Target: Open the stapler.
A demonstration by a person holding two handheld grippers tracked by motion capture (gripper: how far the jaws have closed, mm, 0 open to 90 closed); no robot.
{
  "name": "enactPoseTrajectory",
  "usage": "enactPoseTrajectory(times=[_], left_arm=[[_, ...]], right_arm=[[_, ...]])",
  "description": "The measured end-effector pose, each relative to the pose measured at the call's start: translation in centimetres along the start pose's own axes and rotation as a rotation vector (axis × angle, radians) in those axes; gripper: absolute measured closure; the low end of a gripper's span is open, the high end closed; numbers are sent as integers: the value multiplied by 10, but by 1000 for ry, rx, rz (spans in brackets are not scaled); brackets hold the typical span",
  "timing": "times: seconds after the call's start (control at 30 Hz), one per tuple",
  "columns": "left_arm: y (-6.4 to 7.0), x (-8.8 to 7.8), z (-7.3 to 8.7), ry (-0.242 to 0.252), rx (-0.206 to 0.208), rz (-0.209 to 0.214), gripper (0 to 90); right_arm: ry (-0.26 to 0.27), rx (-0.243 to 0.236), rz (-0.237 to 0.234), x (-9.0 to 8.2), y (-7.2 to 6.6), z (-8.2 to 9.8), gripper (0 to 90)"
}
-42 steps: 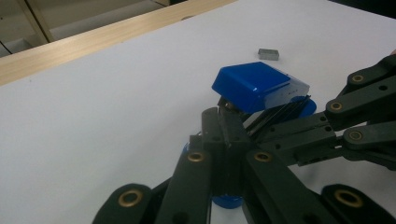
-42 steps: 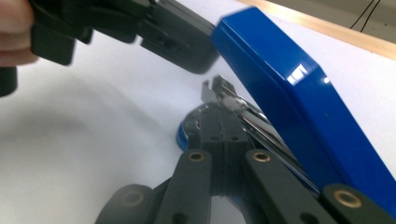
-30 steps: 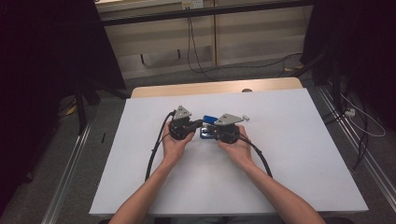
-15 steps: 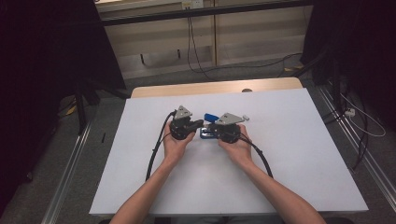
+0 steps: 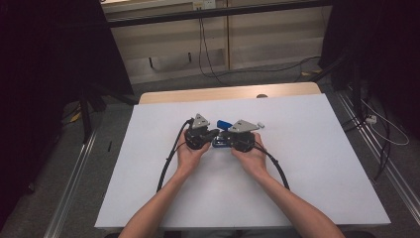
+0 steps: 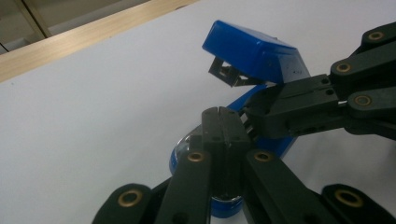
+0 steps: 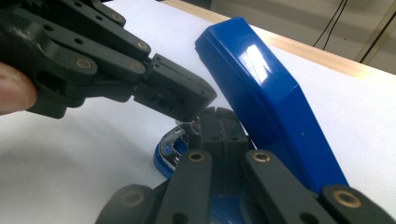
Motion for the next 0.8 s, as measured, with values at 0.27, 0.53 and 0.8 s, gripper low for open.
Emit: enactPoseTrajectory(times=[0.27,0.53,0.8], left_arm=[[0,5,4,-8,-15,2,900],[1,8,6,-14,-17,5,900],[0,9,6,-12,-15,12,900]], right_arm=[[0,0,19,4,-2,0,900],[24,19,39,4,0,-3,900],[28,20,54,7,-1,-6,900]])
Point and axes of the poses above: each handheld gripper's, and its own axes: x roughly forward along the jaws, z roughly out of its underside, y roughly to its right, the point moved 8 cm from there along x, roughly forward along the jaws, and after that the axes turned 13 degrees about -x, right-handed, at the moved point
